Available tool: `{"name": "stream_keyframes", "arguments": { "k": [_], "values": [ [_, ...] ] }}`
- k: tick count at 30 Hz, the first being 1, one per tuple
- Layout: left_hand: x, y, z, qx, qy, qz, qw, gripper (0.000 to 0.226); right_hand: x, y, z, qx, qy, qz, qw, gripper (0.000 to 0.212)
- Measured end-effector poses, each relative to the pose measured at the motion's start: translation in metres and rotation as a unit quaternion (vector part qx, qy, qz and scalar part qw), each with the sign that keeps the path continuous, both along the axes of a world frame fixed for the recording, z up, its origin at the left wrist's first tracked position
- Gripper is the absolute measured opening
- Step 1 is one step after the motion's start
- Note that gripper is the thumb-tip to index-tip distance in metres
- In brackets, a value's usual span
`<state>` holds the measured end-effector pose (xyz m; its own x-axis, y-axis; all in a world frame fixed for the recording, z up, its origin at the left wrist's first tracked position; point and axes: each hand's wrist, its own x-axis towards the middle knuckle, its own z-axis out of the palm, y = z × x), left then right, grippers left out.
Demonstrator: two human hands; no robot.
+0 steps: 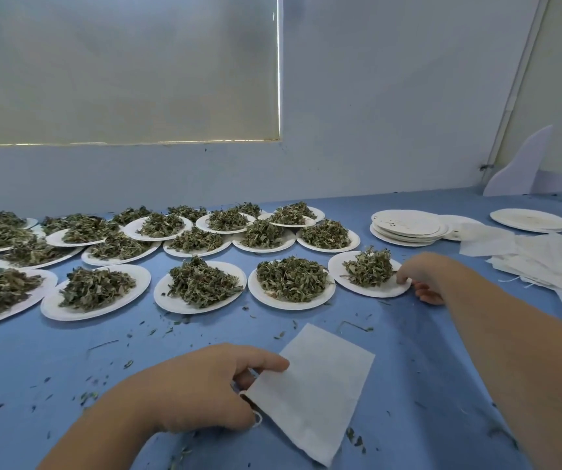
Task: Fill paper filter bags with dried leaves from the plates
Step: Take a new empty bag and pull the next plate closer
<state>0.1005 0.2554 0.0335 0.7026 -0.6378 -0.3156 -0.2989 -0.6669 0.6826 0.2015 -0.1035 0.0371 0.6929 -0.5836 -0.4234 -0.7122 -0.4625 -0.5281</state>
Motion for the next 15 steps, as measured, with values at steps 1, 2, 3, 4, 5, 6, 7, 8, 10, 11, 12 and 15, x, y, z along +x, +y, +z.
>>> {"name": "stream_keyframes", "arguments": {
  "k": [1, 2, 3, 4, 5, 6, 7, 8, 10, 11, 12, 15],
  "values": [
    [-0.001, -0.001, 0.0, 0.012, -0.009, -0.002, 1.0, 0.062, 0.0, -0.001, -0.001, 0.007, -0.004, -0.006, 1.0, 0.016],
    [-0.003, -0.002, -0.001, 0.017, -0.021, -0.001, 1.0, 0.063, 0.0, -0.003, -0.001, 0.015, -0.011, -0.013, 1.0, 0.015],
    [-0.003, -0.002, -0.002, 0.017, -0.033, 0.003, 0.999, 0.061, 0.0, -0.004, -0.001, 0.023, -0.018, -0.022, 0.999, 0.014],
    [-0.005, -0.003, -0.003, 0.015, -0.05, 0.006, 0.999, 0.058, 0.0, -0.005, -0.001, 0.034, -0.028, -0.031, 0.999, 0.013],
    [-0.007, -0.005, -0.003, 0.01, -0.064, 0.011, 0.998, 0.054, 0.0, -0.006, -0.002, 0.05, -0.04, -0.039, 0.997, 0.011],
    [-0.008, -0.006, -0.004, -0.001, -0.071, 0.017, 0.997, 0.05, -0.001, -0.007, -0.002, 0.069, -0.053, -0.047, 0.995, 0.009],
    [-0.009, -0.007, -0.006, -0.022, -0.066, 0.033, 0.997, 0.044, -0.003, -0.008, -0.004, 0.09, -0.07, -0.055, 0.992, 0.008],
    [-0.01, -0.008, -0.006, -0.047, -0.05, 0.052, 0.996, 0.037, -0.004, -0.009, -0.005, 0.113, -0.09, -0.063, 0.987, 0.01],
    [-0.013, -0.009, -0.004, -0.087, -0.042, 0.076, 0.992, 0.017, -0.007, -0.012, -0.01, 0.162, -0.134, -0.075, 0.975, 0.015],
    [-0.013, -0.009, -0.003, -0.089, -0.058, 0.076, 0.991, 0.01, -0.009, -0.013, -0.012, 0.183, -0.155, -0.081, 0.967, 0.017],
    [-0.013, -0.008, -0.003, -0.089, -0.08, 0.074, 0.99, 0.016, -0.011, -0.015, -0.015, 0.202, -0.173, -0.086, 0.96, 0.018],
    [-0.011, -0.006, -0.004, -0.105, -0.148, 0.103, 0.978, 0.035, -0.019, -0.021, -0.02, 0.246, -0.213, -0.099, 0.94, 0.02]
  ]
}}
